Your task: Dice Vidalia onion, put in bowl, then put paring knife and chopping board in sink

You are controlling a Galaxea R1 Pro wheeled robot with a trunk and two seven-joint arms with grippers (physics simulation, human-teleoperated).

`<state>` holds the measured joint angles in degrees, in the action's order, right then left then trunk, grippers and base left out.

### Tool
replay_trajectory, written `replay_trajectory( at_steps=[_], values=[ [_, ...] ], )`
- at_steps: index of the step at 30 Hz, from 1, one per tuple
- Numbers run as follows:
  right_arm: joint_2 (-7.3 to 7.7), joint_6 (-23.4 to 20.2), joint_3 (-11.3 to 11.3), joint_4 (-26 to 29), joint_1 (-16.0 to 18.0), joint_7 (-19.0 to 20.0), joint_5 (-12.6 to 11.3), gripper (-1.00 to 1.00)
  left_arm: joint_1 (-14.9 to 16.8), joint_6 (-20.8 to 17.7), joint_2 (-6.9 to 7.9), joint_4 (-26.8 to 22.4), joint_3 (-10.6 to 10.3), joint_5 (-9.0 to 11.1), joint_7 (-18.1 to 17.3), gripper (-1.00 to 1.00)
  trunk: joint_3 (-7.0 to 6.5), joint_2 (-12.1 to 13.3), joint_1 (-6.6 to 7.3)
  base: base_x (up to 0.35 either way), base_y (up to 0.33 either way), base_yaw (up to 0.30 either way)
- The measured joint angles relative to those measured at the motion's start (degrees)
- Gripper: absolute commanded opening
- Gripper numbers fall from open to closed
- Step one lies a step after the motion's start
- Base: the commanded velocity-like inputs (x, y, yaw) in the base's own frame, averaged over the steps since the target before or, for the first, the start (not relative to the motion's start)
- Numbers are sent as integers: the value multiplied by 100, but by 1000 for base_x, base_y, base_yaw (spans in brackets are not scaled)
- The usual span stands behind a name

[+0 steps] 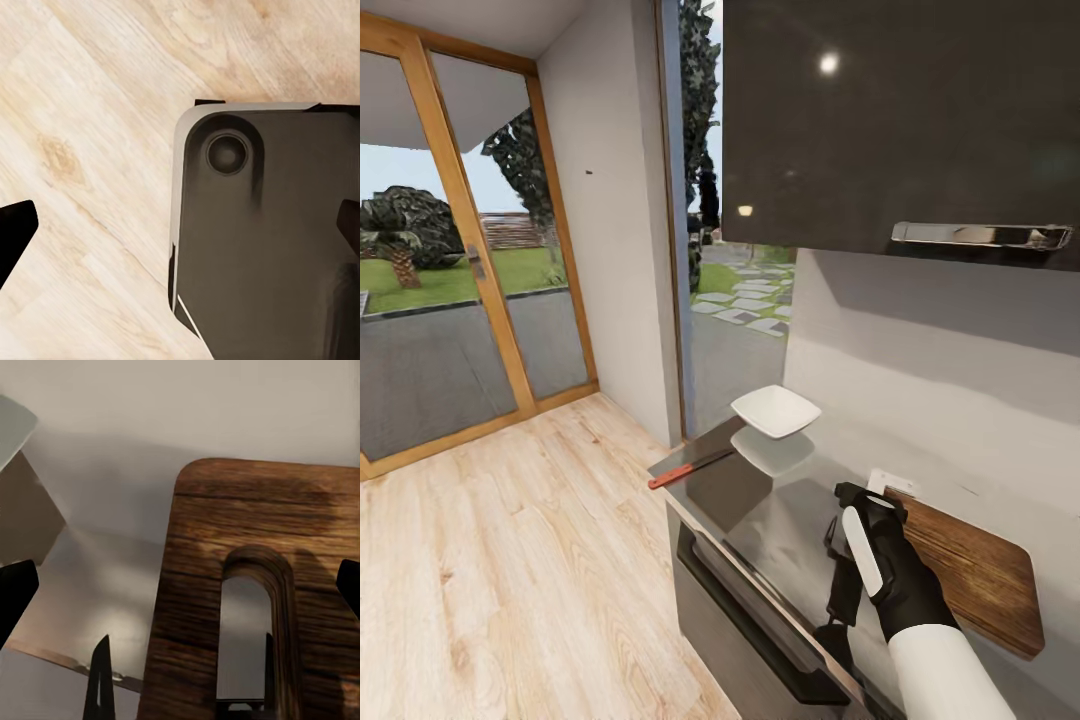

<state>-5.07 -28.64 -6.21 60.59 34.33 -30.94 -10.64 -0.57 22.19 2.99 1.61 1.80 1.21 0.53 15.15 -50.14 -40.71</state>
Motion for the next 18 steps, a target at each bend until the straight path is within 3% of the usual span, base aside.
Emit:
replay_trajectory(
  at_steps=[18],
  values=[
    [0,0,0,-33,0,0,0,100,0,0,0,3,0,0,0,100,0,0,0,-11,53,0]
  ],
)
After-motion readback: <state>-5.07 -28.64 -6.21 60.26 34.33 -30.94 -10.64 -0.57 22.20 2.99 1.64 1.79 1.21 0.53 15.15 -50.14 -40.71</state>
